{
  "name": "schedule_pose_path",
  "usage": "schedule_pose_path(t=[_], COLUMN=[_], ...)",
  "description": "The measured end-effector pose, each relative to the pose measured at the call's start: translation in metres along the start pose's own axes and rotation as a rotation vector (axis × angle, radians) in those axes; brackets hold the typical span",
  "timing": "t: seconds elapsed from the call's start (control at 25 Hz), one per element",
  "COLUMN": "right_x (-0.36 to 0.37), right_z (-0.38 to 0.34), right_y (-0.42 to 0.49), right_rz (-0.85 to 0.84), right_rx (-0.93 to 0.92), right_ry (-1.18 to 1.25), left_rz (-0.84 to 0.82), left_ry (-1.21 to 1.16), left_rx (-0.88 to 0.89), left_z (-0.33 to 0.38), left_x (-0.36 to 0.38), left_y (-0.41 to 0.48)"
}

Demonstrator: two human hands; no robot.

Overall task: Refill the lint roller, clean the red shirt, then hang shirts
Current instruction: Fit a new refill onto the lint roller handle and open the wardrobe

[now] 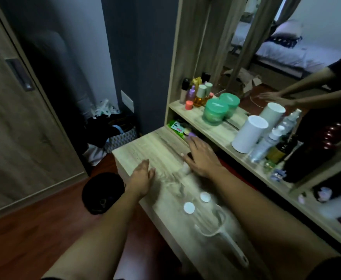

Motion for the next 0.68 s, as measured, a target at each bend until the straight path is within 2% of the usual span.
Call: schedule_pose_path(t=[0.2,0.28,0.48,0.68], right_x=[-0.006,0.0,0.019,0.075], right_z=[0.057,0.06,0.063,0.055], right_y=[-0.006,0.003,0.027,0.046], right_rz=[-0.05,-0.07,-0.082,-0.24], right_rx=[-0.053,-0.12,-0.15,-0.224], right_ry=[-0.041,-0.071,-0.051,0.017], left_rz=[-0.076,-0.105,-0.2,-0.335], left_ry=[0.054,0.09,0.149,0.211], left_rx=[0.017,0.031,0.121,0.263], left_z=[0.05,0.058,0.069,0.068], left_x=[0.058,0.072,0.105,0.159], left_y=[-0.036,-0.042,-0.05,-0.052])
Point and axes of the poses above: each hand's wrist, its own y-axis towards the middle knuckle, its own x-axis out of the palm, z = x × y, the point moved 9 cm from there along y, towards the middle knuckle, and after that the axes turned 13 degrees about x, right-handed, at the moved point
